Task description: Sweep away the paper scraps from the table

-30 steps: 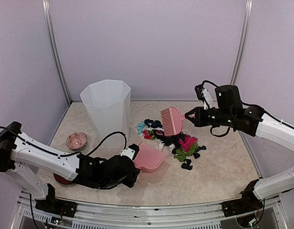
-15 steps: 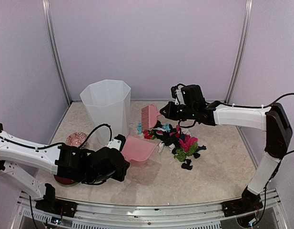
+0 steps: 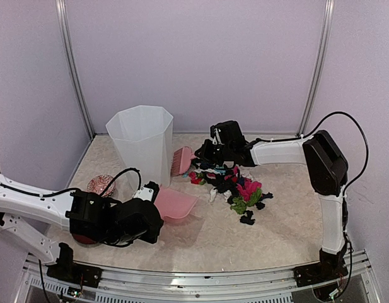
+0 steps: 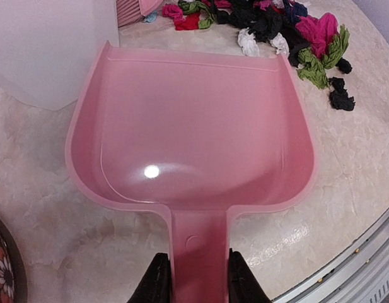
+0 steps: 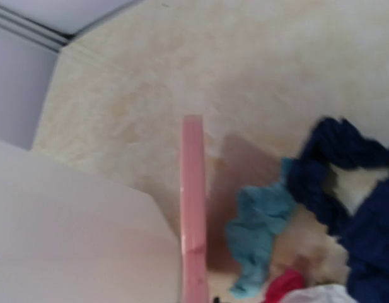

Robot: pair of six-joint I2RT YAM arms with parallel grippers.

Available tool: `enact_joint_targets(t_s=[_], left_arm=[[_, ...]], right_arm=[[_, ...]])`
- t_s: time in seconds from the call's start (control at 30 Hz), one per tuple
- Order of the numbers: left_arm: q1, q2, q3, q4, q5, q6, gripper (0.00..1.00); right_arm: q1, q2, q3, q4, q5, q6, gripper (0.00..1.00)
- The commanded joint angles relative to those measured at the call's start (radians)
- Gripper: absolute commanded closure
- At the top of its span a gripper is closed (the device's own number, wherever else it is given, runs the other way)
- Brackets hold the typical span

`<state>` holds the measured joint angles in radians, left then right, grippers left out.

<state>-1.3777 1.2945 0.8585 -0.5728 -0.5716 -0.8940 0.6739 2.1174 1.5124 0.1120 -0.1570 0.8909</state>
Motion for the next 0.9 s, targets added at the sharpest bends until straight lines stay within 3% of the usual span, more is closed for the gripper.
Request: enact_joint_targets(t_s=[0.0, 0.3, 0.87], left_arm=[[-0.014, -0.019, -0.012, -0.012, 0.002, -0.019, 1.0], [-0.021, 0.024, -0.005, 0.019, 0.021, 0.027, 1.0], [0.005, 0.194, 0.054, 0.173, 0.102, 0.193, 1.0]], right_arm=[[-0.019, 0.018, -0.022, 0.047, 0.042, 0.071, 1.0], [-0.079, -0.135, -0.281, 0.103, 0.071, 0.095, 1.0], [-0.166, -0.647, -0.797, 0.113, 0.055, 0.05, 1.0]])
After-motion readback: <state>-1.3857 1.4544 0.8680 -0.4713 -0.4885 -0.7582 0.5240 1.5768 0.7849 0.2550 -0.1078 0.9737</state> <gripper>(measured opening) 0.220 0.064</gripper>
